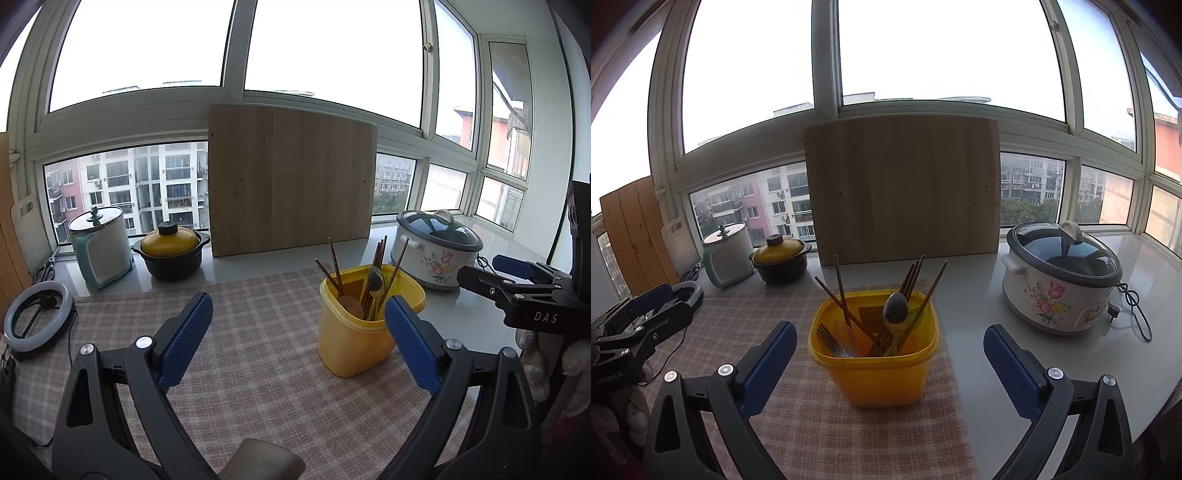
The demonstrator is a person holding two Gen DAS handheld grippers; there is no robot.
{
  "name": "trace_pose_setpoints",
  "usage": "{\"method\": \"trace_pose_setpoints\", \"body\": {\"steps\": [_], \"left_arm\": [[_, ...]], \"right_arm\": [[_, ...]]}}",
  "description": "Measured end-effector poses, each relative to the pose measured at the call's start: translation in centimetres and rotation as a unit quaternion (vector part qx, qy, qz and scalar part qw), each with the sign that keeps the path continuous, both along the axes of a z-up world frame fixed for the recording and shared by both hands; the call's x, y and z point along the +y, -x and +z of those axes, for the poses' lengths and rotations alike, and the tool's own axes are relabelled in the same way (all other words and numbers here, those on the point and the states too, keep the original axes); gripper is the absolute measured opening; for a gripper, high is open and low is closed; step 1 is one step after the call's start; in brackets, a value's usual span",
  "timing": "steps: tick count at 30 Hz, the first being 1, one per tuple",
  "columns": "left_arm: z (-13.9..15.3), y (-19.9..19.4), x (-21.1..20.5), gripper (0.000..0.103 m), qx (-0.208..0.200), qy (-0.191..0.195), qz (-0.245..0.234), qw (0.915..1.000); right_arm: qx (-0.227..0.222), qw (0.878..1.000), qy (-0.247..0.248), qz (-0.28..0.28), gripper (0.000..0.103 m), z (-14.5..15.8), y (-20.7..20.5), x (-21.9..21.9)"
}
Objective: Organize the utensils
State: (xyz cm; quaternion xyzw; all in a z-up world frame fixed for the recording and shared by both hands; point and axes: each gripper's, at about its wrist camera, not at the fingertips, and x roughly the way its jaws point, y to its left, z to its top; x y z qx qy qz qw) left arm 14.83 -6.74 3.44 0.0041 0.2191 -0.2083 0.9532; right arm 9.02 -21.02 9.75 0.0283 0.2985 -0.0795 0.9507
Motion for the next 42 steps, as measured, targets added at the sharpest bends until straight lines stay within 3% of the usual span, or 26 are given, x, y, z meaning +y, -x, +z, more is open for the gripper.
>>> {"method": "trace_pose_setpoints", "body": {"steps": [7,42], "left_arm": [[0.0,2.5,0.0,0.103,-0.025,-0.043,0.018,0.9986],[-0.5,3.4,1.5,0.103,0.0,-0.018,0.049,0.9987]], "right_arm": [[-0.012,1.0,0.002,-0.008,0.103,0.3,0.9,0.8],[-0.023,1.0,0.004,-0.015,0.103,-0.2,1.9,2.4]]}}
